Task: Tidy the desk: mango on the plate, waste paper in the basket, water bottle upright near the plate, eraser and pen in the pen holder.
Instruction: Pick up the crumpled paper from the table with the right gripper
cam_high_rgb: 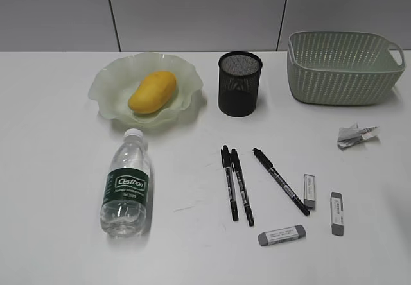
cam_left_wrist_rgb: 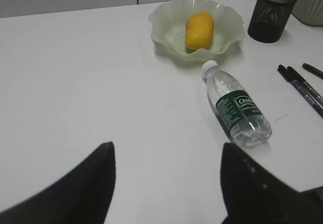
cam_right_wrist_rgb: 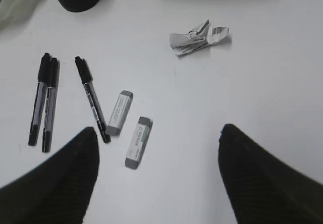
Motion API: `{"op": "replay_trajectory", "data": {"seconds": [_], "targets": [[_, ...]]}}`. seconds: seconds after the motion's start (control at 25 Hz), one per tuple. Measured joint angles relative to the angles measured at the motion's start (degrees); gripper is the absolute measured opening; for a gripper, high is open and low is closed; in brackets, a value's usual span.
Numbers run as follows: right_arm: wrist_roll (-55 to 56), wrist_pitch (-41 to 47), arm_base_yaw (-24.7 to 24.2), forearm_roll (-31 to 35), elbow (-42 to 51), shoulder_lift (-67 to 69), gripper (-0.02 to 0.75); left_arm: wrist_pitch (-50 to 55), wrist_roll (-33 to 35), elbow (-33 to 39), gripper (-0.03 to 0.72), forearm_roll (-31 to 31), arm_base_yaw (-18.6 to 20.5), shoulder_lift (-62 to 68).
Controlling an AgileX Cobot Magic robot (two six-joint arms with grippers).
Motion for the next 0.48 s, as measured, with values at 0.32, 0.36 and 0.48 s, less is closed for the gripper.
{"op": "replay_trajectory", "data": {"seconds": [0.32,0.36,0.48], "targets": [[2.28,-5.17,0.00,1.76,-18.84,41.66,0.582,0.04,0.00,0.00,0.486,0.00,0.04,-0.69],[3.24,-5.17,0.00,1.70,-21.51,45.25,0.582,0.04,0.00,0.00,0.483,0.00,0.04,-0.69],[7.55,-4.77,0.00,-0.04,-28.28,56.21,0.582,0.04,0.00,0.00,0.479,0.00,0.04,-0.69]]}}
